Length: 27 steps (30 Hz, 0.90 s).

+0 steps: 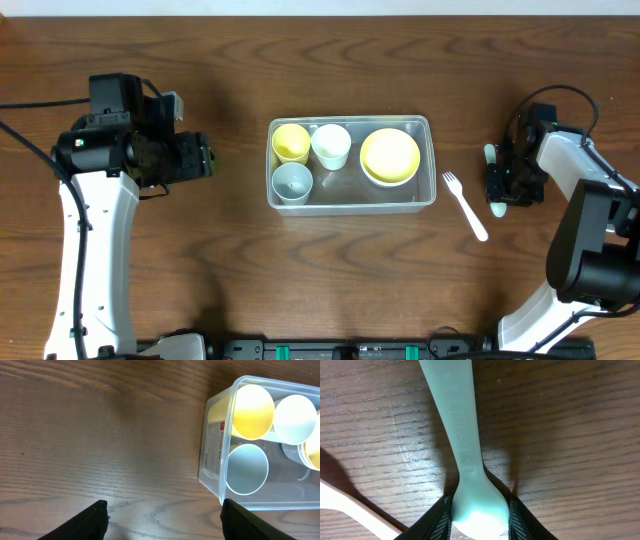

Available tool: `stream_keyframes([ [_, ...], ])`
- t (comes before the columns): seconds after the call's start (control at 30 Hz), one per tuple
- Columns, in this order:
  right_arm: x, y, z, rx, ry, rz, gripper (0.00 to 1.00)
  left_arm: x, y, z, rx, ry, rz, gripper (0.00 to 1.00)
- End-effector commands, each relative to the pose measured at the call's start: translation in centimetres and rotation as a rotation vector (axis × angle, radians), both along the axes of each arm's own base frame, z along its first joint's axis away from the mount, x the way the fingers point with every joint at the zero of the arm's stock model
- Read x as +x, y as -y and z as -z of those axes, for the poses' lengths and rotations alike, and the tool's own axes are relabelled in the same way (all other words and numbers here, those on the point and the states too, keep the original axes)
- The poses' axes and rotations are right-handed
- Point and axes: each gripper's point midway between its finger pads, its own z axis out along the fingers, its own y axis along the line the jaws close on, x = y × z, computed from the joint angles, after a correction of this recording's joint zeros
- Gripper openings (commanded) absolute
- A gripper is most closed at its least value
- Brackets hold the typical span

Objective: Pack container
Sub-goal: 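Lower right gripper onto the mint-green spoon and grasp it, then carry spoon with right gripper into container in front of bowls, release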

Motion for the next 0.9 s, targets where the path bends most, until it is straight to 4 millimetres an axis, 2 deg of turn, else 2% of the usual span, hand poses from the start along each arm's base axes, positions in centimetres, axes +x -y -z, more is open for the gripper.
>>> stream_keyframes([
  [0.0, -0.2, 0.0, 0.6, 0.003, -0.015, 0.027, 0.01, -0.1, 0.1, 0.2, -0.009, -0.006, 0.003, 0.73],
  [0.13, 1.4, -1.0, -0.8, 0.047, 0.023, 0.013, 0.01, -0.1, 0.1, 0.2, -0.008, -0.006, 0.003, 0.73],
  [0.23, 3.4, -1.7, -3.5, 0.068, 0.080, -0.013, 0.01, -0.1, 0.1, 0.2, -0.008, -0.006, 0.003, 0.73],
  [0.37, 6.4, -3.1, -9.4, 0.069, 0.197, -0.105, 0.01, -0.1, 0.1, 0.2, -0.008, -0.006, 0.003, 0.73],
  [0.47, 7.8, -5.4, -14.7, 0.056, 0.294, -0.228, 0.02, -0.1, 0.1, 0.2, -0.008, -0.006, 0.003, 0.73],
  [0.5, 8.0, -6.9, -16.6, 0.056, 0.328, -0.302, 0.01, -0.1, 0.1, 0.2, -0.008, -0.006, 0.003, 0.73],
  [0.53, 7.9, -8.0, -17.7, 0.057, 0.346, -0.365, 0.01, -0.1, 0.1, 0.2, -0.008, -0.005, 0.003, 0.73],
  [0.63, 6.9, -13.0, -20.7, 0.052, 0.398, -0.661, 0.01, -0.1, 0.1, 0.2, -0.008, -0.005, 0.003, 0.73],
  [0.73, 5.4, -17.8, -21.4, 0.055, 0.417, -0.912, 0.01, -0.1, 0.1, 0.2, -0.008, -0.005, 0.003, 0.73],
  [0.87, 3.3, -22.7, -20.7, 0.075, 0.401, -1.131, 0.01, -0.1, 0.1, 0.2, -0.008, -0.006, 0.003, 0.73],
])
